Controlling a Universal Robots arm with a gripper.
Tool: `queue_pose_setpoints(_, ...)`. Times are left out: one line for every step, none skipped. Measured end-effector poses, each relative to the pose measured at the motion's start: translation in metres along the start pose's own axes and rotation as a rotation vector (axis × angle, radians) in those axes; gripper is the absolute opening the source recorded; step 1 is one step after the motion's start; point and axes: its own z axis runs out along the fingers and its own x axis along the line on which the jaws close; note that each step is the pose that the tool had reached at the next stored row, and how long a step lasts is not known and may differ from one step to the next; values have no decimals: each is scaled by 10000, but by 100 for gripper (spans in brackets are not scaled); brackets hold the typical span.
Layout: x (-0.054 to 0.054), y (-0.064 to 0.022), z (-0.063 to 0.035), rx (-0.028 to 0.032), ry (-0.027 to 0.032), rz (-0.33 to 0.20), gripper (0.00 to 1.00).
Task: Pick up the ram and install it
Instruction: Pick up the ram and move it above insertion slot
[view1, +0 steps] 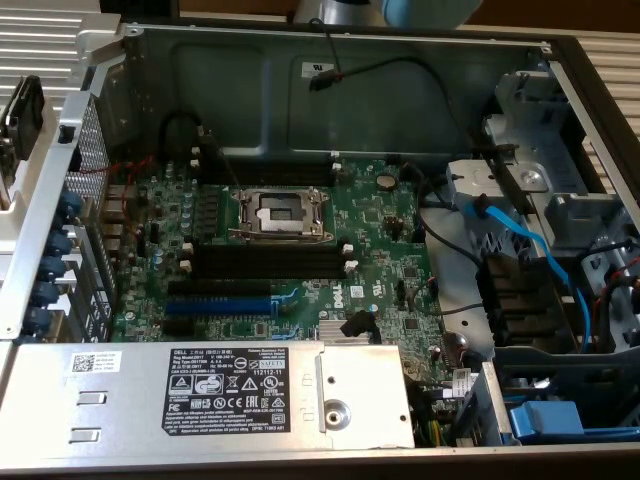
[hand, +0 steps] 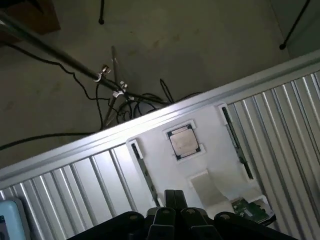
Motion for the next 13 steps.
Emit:
queue_pose_setpoints(0, 0, 0, 2, 13, -337, 10)
queue_pose_setpoints(0, 0, 0, 4, 27, -672, 10)
queue_pose_setpoints(0, 0, 0, 6, 41, -1022, 10)
queue_pose_setpoints(0, 0, 0, 8, 55, -1357, 10)
queue_pose_setpoints(0, 0, 0, 11, 67, -1691, 10)
queue_pose_setpoints(0, 0, 0, 15, 79, -1966, 10)
queue_pose_setpoints(0, 0, 1, 21, 93, -2331, 10)
queue_pose_setpoints(0, 0, 3, 29, 113, -2671, 10)
queue_pose_setpoints(0, 0, 4, 33, 124, -2844, 10)
queue_pose_setpoints(0, 0, 4, 35, 132, -3040, 10)
queue_pose_setpoints(0, 0, 5, 38, 138, -3221, 10)
queue_pose_setpoints(0, 0, 6, 40, 142, -3400, 10)
queue_pose_setpoints(0, 0, 9, 42, 144, -3575, 10)
